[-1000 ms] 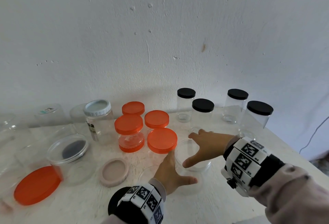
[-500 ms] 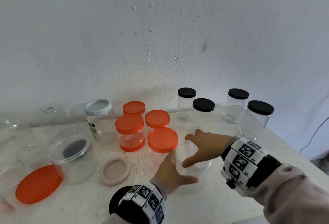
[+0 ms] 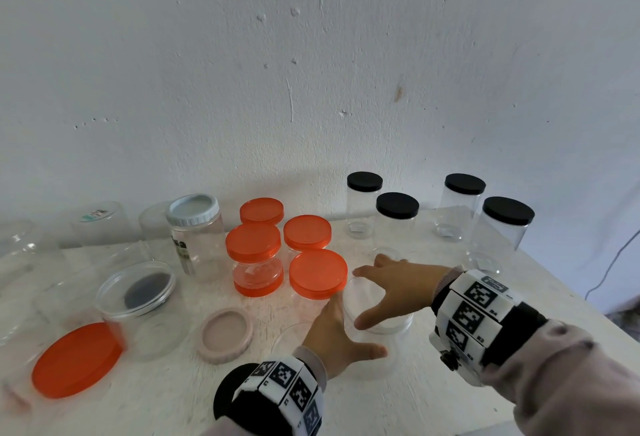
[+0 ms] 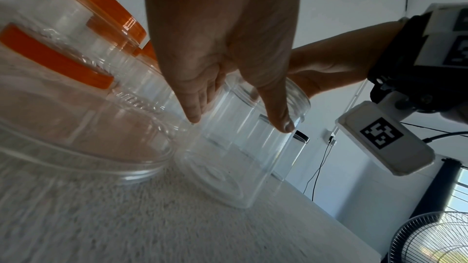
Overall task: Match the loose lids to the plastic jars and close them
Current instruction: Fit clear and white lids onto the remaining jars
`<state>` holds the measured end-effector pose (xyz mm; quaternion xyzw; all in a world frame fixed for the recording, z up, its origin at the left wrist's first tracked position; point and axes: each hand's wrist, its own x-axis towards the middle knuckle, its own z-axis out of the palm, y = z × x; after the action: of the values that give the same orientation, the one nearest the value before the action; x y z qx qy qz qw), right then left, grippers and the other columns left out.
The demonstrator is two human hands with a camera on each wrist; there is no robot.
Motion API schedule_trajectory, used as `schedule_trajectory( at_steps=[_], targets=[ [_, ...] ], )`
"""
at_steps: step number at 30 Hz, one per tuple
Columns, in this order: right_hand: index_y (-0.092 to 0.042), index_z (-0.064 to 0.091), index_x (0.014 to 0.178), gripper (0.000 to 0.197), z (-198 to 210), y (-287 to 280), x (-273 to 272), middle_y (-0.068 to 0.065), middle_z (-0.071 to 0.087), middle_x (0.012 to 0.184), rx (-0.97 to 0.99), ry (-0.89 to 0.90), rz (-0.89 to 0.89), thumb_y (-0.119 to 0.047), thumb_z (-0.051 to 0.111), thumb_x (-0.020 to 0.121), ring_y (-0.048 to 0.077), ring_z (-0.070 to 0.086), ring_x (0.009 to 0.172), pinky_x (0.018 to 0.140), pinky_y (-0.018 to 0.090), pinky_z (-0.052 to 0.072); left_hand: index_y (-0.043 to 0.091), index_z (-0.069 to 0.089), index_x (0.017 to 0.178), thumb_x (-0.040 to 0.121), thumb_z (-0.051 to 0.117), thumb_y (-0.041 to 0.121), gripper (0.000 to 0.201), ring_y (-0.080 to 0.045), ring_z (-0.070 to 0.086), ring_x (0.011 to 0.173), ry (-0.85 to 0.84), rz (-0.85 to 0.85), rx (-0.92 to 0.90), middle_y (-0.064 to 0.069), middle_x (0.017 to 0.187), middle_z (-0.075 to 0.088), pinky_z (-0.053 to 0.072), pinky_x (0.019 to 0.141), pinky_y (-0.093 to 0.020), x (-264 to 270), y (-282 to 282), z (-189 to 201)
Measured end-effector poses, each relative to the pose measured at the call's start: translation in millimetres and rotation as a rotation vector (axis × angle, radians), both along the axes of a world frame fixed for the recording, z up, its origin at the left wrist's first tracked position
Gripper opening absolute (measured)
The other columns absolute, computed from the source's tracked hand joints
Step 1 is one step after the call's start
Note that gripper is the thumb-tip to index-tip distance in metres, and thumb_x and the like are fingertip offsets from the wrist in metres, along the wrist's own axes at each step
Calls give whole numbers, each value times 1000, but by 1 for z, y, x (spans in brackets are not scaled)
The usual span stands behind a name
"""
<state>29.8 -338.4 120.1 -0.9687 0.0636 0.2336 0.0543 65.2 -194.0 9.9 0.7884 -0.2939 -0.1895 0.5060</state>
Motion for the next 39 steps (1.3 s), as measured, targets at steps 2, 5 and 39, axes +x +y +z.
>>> schedule_trajectory(
  at_steps=[2,5,39],
  targets=[
    [-33,19,149,104,0,-1,0,-2,27,149,-36,9,-37,-81,58,66,26,38,133,103,48,41,30,23,144,56,88,42,111,-11,37,131,-10,6,12,11,143,40,33,111,-31,1,0,-1],
    [-24,23,148,110,2,-2,-1,2,29,151,-97,13,-64,-85,55,63,25,38,133,106,45,38,29,18,146,55,87,45,115,-11,32,134,-18,8,34,11,145,35,29,110,-26,2,0,-2],
    [-42,22,146,103,-7,-2,-3,-6,35,137,29,-108,1,-76,68,61,22,32,128,105,42,37,41,23,133,60,87,37,98,-2,36,118,50,-10,-6,20,128,41,31,99,-20,-2,-1,2]
  ],
)
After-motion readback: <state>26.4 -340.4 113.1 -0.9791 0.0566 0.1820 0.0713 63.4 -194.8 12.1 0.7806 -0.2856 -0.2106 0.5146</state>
